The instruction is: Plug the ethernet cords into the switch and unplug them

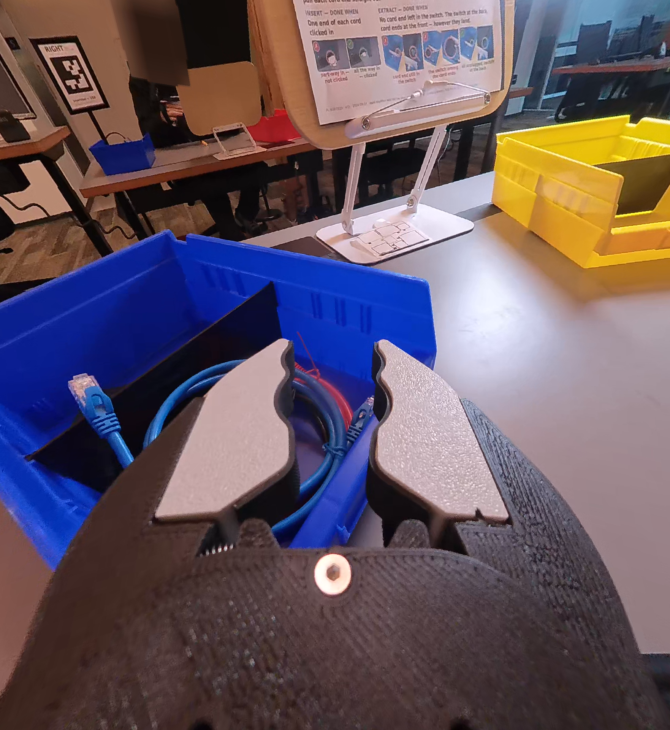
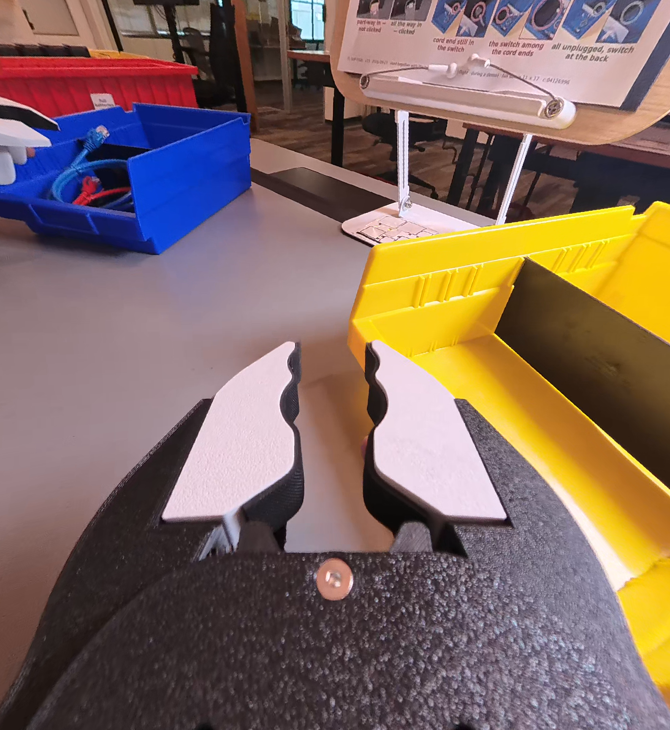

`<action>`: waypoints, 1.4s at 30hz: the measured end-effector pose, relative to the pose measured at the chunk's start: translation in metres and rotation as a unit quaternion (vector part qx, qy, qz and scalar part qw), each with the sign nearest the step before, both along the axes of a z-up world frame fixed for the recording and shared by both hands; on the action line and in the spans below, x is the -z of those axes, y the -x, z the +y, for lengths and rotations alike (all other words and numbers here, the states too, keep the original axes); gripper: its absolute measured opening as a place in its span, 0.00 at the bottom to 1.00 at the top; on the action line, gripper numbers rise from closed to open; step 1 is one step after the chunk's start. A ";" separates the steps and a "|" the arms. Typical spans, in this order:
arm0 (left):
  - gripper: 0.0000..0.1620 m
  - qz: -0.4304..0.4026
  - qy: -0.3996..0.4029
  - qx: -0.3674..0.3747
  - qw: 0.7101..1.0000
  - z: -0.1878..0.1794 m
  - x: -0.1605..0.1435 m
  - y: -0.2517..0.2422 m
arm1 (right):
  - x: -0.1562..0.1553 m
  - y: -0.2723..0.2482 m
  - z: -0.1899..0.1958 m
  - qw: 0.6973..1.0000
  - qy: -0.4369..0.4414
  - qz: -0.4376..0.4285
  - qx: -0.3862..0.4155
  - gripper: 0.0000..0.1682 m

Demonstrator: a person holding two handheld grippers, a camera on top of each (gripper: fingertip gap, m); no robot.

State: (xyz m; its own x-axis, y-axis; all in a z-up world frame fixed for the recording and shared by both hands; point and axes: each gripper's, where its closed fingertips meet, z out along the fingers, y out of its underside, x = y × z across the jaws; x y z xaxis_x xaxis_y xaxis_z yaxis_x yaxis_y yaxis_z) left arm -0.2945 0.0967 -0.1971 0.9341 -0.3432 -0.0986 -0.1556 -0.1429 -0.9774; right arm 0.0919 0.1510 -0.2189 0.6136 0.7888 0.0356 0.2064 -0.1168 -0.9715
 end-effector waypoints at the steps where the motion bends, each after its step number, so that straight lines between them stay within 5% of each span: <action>1: 0.23 0.002 0.002 0.001 1.000 0.000 0.001 -0.001 | 0.001 0.000 0.000 1.000 0.000 -0.003 -0.001 0.18; 42: 0.22 0.030 0.008 -0.015 0.999 0.002 0.003 0.000 | -0.006 -0.004 -0.001 1.000 0.002 0.025 0.007 0.17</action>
